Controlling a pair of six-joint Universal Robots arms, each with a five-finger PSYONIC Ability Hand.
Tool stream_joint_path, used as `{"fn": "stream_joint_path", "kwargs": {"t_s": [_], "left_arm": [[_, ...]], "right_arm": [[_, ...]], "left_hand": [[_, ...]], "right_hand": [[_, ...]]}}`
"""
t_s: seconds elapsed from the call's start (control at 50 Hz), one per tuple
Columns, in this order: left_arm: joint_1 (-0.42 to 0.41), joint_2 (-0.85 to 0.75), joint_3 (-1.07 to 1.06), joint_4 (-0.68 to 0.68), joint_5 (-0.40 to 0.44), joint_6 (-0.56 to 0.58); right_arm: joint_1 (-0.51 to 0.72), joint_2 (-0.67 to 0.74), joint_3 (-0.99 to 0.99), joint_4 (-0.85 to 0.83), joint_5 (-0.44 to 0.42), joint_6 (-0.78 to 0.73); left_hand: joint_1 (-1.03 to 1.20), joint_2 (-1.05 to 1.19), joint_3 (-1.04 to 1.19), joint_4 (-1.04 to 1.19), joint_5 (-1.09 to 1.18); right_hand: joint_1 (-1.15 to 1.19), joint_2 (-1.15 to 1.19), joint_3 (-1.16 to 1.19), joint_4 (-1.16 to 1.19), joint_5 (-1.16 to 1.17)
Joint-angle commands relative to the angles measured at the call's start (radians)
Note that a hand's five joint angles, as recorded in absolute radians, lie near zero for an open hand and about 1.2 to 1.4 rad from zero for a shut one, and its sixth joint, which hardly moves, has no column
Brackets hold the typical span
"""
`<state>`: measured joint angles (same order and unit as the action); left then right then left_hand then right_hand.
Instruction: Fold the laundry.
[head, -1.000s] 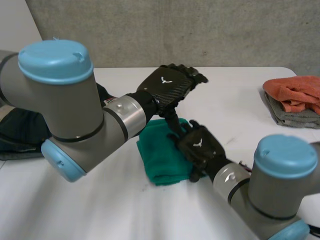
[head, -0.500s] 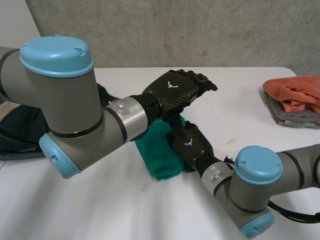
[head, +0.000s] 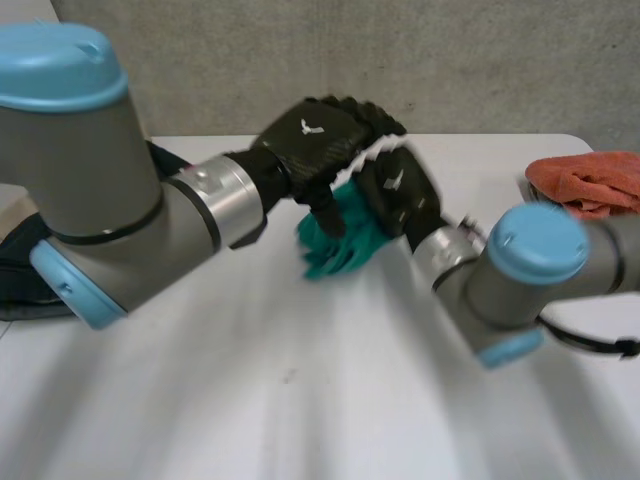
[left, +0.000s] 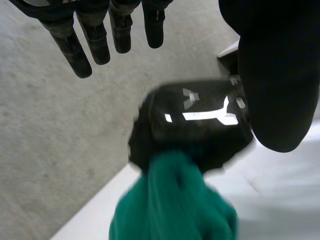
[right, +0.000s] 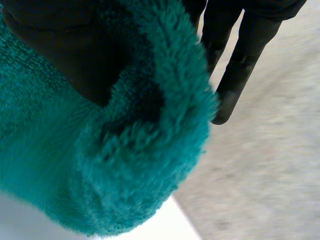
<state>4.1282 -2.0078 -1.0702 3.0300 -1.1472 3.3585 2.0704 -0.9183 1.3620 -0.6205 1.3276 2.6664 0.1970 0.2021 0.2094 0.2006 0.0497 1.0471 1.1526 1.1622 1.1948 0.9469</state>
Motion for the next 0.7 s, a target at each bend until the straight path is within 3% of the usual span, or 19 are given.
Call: {"fn": "stream_joint_path", "kwargs": {"t_s": [0.02, 0.16, 0.26, 0.36, 0.46, 0.6, 0.62, 0.68, 0.7], "left_arm": [[0.018, 0.043, 0.007, 0.01, 0.001, -0.01], [0.012, 0.044, -0.002, 0.012, 0.001, -0.018], [0.006, 0.043, -0.008, 0.012, 0.001, -0.018], [0.003, 0.04, -0.011, 0.012, 0.001, -0.018], [-0.008, 0.037, -0.025, 0.012, 0.001, -0.018], [-0.02, 0.032, -0.037, 0.012, 0.001, -0.016], [-0.022, 0.03, -0.037, 0.012, 0.001, -0.016], [-0.023, 0.032, -0.037, 0.012, 0.001, -0.016], [-0.023, 0.032, -0.037, 0.012, 0.001, -0.016]], "right_arm": [[-0.14, -0.053, -0.133, -0.039, 0.007, 0.113], [-0.361, -0.082, -0.201, -0.137, 0.005, 0.179], [-0.51, -0.007, -0.264, -0.165, -0.022, 0.217], [-0.657, 0.134, -0.326, -0.165, -0.138, 0.253], [-0.724, 0.243, -0.314, -0.146, -0.241, 0.244], [-0.811, 0.23, -0.154, -0.127, -0.315, 0.218], [-0.817, 0.217, -0.137, -0.125, -0.317, 0.213], [-0.825, 0.139, -0.071, -0.117, -0.32, 0.205], [-0.825, 0.119, -0.06, -0.111, -0.32, 0.204]], "left_hand": [[-0.001, -0.006, -0.014, -0.005, -0.028], [0.002, -0.003, -0.011, -0.002, -0.025], [0.002, -0.003, -0.011, -0.002, -0.025], [0.002, -0.003, -0.011, -0.002, -0.025], [0.002, -0.003, -0.011, -0.002, -0.025], [0.002, -0.003, -0.011, -0.002, -0.025], [0.002, -0.003, -0.011, -0.002, -0.025], [0.002, -0.003, -0.011, -0.002, -0.025], [0.002, -0.003, -0.011, -0.002, -0.025]], "right_hand": [[0.349, 0.244, 0.234, 0.201, 0.275], [0.349, 0.244, 0.234, 0.201, 0.275], [0.349, 0.244, 0.234, 0.201, 0.275], [0.349, 0.244, 0.234, 0.201, 0.275], [0.349, 0.244, 0.234, 0.201, 0.275], [0.349, 0.244, 0.234, 0.201, 0.275], [0.219, 0.114, 0.104, 0.072, 0.145], [-0.513, -0.619, -0.628, -0.661, -0.588], [-0.562, -0.668, -0.677, -0.71, -0.637]]}}
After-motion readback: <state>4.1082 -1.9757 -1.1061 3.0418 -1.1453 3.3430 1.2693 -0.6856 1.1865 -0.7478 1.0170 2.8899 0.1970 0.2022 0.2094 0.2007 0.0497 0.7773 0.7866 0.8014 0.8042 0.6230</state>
